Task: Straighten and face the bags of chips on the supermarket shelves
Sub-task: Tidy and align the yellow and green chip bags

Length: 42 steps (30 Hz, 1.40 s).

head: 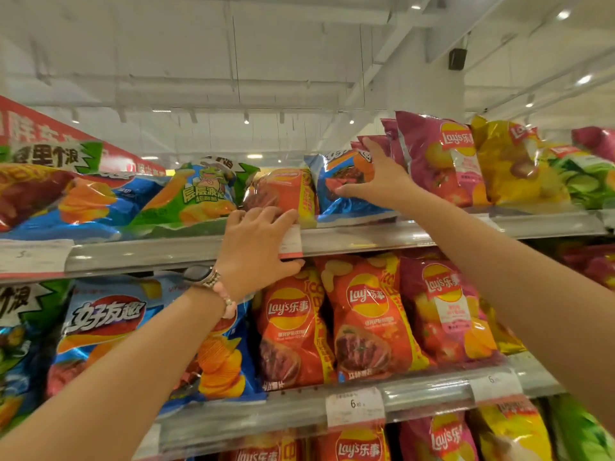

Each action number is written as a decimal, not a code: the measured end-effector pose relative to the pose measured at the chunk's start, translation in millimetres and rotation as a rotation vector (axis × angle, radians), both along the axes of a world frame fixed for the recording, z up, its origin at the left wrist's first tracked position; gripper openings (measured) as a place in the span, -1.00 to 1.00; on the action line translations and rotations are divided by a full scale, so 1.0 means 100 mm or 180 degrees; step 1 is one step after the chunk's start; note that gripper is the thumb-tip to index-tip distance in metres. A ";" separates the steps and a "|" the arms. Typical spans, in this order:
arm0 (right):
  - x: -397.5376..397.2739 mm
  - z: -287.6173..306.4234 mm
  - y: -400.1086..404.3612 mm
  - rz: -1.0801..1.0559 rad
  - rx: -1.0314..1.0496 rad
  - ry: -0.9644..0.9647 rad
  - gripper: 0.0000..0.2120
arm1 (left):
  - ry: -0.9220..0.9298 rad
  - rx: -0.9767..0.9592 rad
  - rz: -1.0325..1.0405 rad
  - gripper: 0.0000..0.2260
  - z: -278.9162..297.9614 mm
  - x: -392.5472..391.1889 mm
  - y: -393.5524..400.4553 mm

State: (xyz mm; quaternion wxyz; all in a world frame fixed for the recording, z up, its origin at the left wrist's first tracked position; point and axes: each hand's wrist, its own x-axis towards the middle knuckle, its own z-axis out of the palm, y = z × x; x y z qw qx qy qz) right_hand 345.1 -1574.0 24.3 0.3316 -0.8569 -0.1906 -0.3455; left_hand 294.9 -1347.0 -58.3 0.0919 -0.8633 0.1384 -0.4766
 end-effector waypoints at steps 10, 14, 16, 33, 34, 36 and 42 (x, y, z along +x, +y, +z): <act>0.27 -0.01 -0.03 0.0194 0.0532 0.0364 -0.14 | -0.0001 -0.0153 -0.0136 -0.46 0.01 0.02 0.00; 0.25 -0.05 -0.03 0.0261 0.0685 0.0257 -0.13 | 0.0141 -0.0171 -0.0175 -0.44 0.02 -0.02 0.00; 0.21 -0.03 -0.05 0.0346 0.0846 0.0201 -0.19 | 0.0384 -0.0140 -0.0246 -0.40 0.07 -0.06 0.01; -0.11 0.06 0.35 0.1287 0.1655 -0.0055 -0.35 | 0.1045 -0.2338 0.0232 0.19 0.64 -0.09 1.02; -0.12 0.05 0.39 0.1310 0.1669 -0.0081 -0.33 | 0.1115 -0.2379 0.0156 0.17 0.65 -0.07 1.03; -0.14 0.03 0.46 0.1321 0.1689 -0.0126 -0.31 | 0.1142 -0.2512 0.0062 0.11 0.66 -0.05 1.04; -0.21 0.01 0.62 0.1377 0.1688 -0.0113 -0.24 | 0.0950 -0.2825 -0.0227 -0.03 0.68 -0.02 1.09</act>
